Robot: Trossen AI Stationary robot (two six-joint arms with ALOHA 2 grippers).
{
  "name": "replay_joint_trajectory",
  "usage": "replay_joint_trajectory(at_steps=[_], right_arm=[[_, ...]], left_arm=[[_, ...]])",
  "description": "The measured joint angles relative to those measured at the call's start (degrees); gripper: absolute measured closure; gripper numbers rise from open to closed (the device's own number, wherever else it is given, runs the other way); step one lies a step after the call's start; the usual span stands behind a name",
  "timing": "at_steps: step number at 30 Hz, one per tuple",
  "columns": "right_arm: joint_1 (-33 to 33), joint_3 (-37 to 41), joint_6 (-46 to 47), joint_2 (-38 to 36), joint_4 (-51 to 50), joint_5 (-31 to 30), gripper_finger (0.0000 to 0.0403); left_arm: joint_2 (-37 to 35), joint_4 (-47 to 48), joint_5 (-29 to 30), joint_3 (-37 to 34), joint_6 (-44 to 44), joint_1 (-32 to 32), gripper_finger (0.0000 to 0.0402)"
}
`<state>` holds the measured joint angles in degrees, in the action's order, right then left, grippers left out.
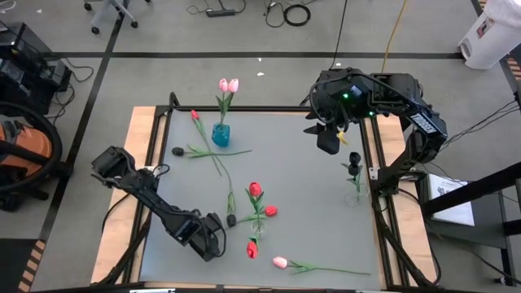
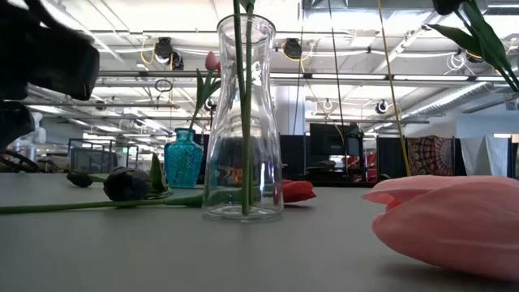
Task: Sort flowers into vase by color
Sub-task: Put the red flower into the left transparent vase
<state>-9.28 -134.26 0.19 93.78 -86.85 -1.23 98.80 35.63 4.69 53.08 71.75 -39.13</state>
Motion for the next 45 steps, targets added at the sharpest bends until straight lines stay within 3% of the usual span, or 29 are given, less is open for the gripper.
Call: replay_joint_trajectory(at_steps=[18, 26, 37, 41, 45], right_arm=[[0.02, 0.0, 0.02, 0.0, 0.0, -0.01, 0.0218], [0.02, 0.0, 0.02, 0.02, 0.0, 0.0, 0.0218], [0.02, 0.0, 0.22, 0.0, 0.0, 0.0, 0.0218], [0.0, 0.0, 0.22, 0.0, 0.0, 0.0, 0.0218], [0.02, 0.0, 0.22, 0.02, 0.0, 0.0, 0.0218]], left_arm=[[0.13, 2.29, 1.95, -0.28, 5.95, 0.04, 0.0171], [0.13, 8.77, 1.13, -0.23, 5.97, 0.11, 0.0171], [0.2, 5.09, 1.74, 0.57, 5.79, 0.07, 0.0171], [0.2, 4.76, 1.86, 0.66, 5.77, 0.07, 0.0192], [0.2, 4.53, 1.85, 0.72, 5.77, 0.07, 0.0238]])
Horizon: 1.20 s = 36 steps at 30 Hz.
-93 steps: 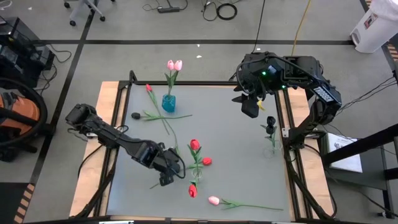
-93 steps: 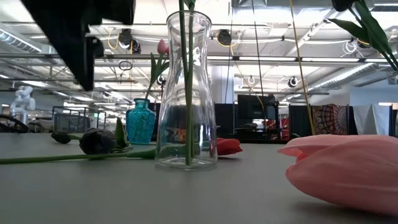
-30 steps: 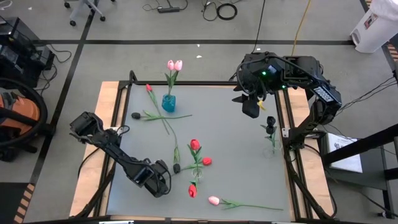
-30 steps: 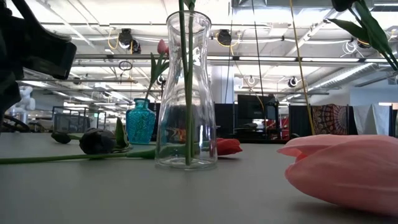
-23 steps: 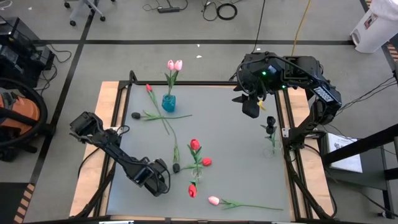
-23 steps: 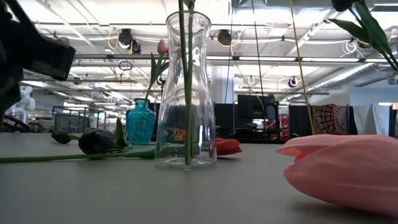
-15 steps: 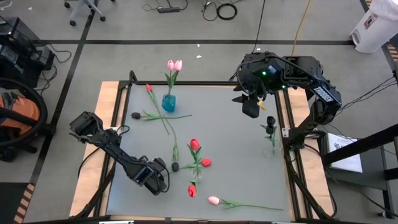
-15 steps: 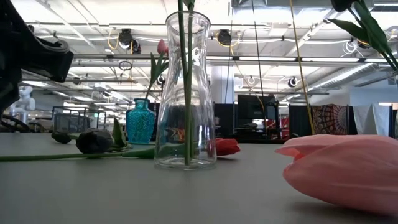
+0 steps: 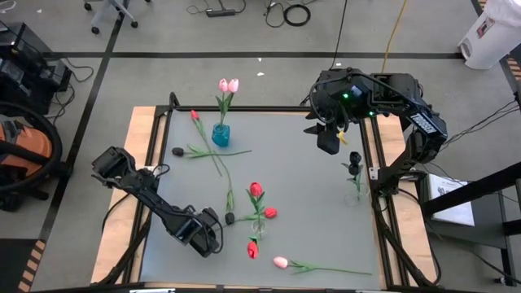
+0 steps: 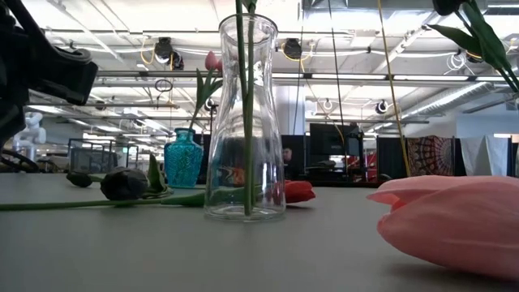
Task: Sort flowers into vase by color
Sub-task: Put the red flower into the left transparent vase
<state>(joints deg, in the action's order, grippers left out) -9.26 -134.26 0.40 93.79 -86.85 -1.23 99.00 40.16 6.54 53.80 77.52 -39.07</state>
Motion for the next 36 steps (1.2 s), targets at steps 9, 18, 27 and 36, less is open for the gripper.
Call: replay_joint_trajectory(at_steps=[9, 18, 27, 36], right_arm=[[-0.02, 0.0, 0.0, -0.01, 0.0, 0.0, 0.0218], [-0.02, 0.0, 0.02, -0.01, 0.0, 0.0, 0.0218], [0.0, 0.0, 0.04, 0.0, 0.02, 0.0, 0.0218], [0.0, 0.0, 1.51, -0.02, 0.04, 0.0, 0.0218]], left_arm=[[0.0, -0.68, -0.18, 0.05, -0.2, -0.07, 0.0364], [0.05, -0.06, -0.24, 0.73, -3.1, -0.07, 0.0398], [0.26, 3.4, 2.65, 5.04, -8.01, -0.07, 0.04], [0.15, 12.51, 7.22, 10.52, -7.96, -0.07, 0.0401]])
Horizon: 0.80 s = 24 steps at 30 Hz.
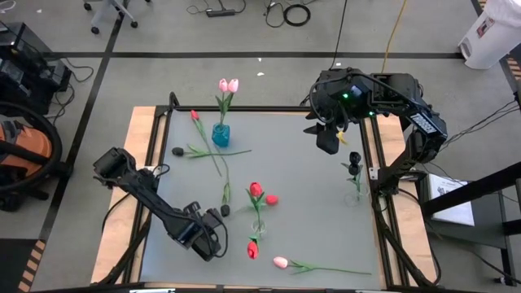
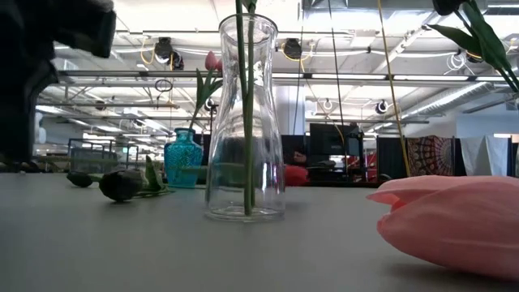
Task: Sort flowers into vase by color
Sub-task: Put the red flower into the left transparent vase
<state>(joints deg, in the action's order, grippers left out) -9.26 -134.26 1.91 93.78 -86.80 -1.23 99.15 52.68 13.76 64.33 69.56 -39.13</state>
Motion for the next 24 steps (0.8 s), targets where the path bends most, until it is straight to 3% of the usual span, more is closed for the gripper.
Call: replay_joint_trajectory(at_steps=[13, 24], right_arm=[[-0.01, 0.0, 0.39, 0.01, -0.02, 0.01, 0.0218], [0.0, -0.01, 0.37, 0.01, -0.02, 0.01, 0.0218]], left_arm=[[-3.48, 10.28, 9.94, 7.65, 0.51, 0.0, 0.0401], [-12.68, 18.32, 19.17, 9.32, 3.55, 0.0, 0.0401]])
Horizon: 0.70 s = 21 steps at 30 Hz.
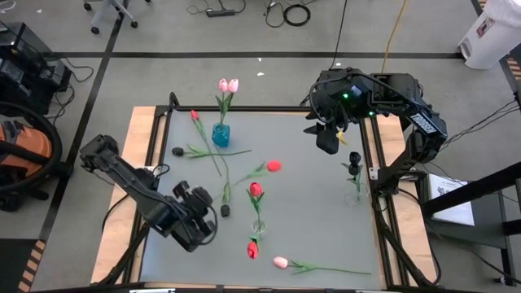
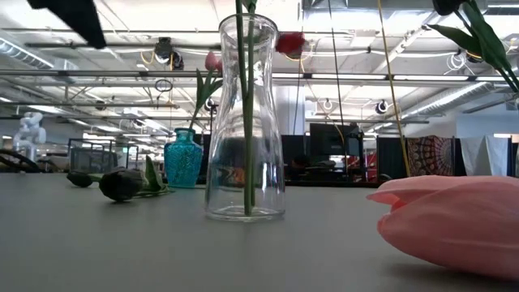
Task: Sort flowers into vase by color
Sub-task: Put the red flower into the left transparent vase
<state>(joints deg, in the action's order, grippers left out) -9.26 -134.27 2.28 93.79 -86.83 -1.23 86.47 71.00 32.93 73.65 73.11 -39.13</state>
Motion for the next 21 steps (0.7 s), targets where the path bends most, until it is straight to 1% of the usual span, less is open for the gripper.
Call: replay_joint_trajectory(at_steps=[7, 14, 17, 21], right_arm=[[-0.02, 0.01, -0.61, 0.01, 0.38, 0.01, 0.0218], [0.0, -0.03, -1.7, -0.71, 5.68, 0.01, 0.0218], [-0.02, -0.03, -1.92, -1.38, 8.74, 0.95, 0.0218], [-0.02, -0.03, -2.12, -1.81, 15.11, 3.8, 0.0218]], left_arm=[[-6.67, 1.11, 7.35, 0.0, 0.49, 0.69, 0.0402], [-12.41, 1.06, 14.56, 0.0, -0.35, 2.32, 0.0402], [-14.66, -1.11, 16.96, 0.0, -4.14, 3.3, 0.0402], [-17.45, -8.0, 19.21, 0.02, -12.46, 5.18, 0.0402]])
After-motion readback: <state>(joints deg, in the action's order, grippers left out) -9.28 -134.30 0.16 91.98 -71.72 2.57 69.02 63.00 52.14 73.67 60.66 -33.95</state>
